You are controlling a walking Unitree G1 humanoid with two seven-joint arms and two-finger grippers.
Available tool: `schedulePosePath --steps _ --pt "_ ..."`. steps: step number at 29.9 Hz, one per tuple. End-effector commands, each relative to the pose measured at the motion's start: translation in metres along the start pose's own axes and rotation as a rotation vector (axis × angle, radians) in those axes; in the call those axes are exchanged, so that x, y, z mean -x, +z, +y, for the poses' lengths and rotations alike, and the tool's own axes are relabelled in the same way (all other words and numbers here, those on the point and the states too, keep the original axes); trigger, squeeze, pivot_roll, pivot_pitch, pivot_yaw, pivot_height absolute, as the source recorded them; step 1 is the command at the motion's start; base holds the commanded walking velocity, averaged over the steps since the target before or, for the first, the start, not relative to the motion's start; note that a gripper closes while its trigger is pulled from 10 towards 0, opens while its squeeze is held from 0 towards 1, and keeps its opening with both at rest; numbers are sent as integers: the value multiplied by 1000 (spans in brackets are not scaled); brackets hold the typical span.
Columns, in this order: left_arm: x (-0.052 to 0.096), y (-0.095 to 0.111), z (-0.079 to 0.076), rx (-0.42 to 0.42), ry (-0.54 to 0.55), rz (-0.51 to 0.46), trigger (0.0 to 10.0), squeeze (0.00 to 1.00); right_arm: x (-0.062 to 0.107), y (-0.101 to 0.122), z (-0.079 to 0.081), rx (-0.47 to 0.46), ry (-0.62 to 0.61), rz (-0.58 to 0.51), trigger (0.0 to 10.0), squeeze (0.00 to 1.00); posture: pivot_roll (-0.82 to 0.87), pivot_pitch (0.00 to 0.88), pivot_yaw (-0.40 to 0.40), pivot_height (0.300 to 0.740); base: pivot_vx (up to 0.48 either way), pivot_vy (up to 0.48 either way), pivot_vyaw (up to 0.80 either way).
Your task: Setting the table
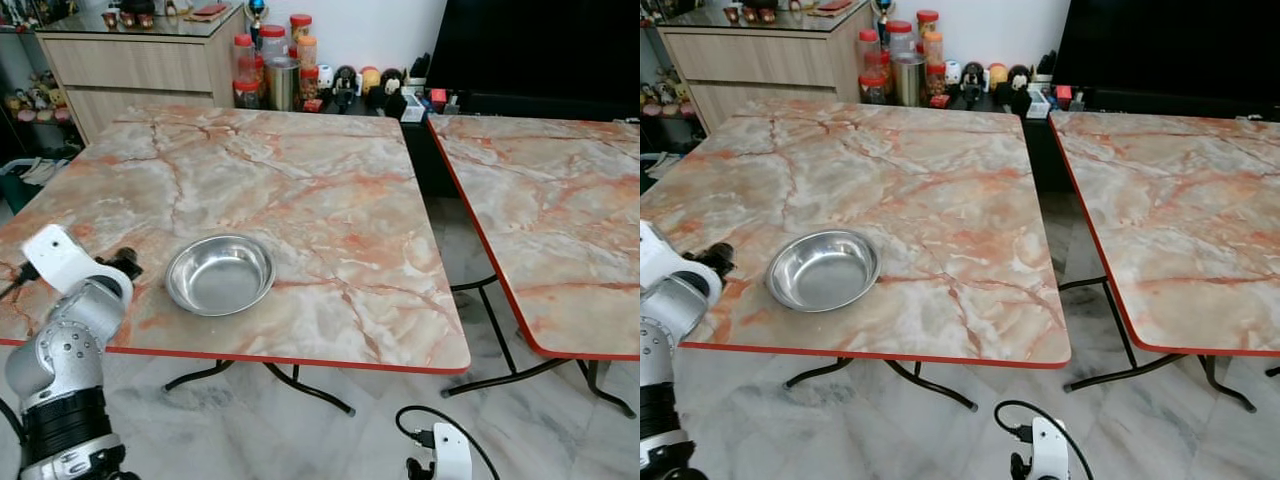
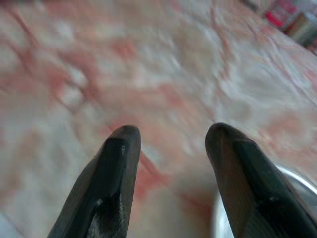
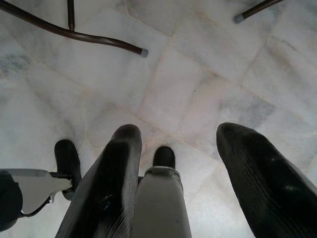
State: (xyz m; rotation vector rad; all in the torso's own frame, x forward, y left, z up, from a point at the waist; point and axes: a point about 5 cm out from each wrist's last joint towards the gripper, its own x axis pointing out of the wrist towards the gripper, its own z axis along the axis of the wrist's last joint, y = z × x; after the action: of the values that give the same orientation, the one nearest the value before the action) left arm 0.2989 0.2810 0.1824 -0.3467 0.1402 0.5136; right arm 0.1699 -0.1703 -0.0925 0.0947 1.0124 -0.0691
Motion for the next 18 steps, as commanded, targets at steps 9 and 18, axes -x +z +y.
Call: schedulePosePath --steps 9,18 --pt "2 -11 84 -343 356 -109 10000 0 0 0 -1 -10 -6 -3 10000 0 110 0 -31 740 0 0 0" --pt "9 -70 145 -619 516 126 10000 0 0 -2 1 -42 -14 -9 10000 0 93 0 -20 740 0 0 0"
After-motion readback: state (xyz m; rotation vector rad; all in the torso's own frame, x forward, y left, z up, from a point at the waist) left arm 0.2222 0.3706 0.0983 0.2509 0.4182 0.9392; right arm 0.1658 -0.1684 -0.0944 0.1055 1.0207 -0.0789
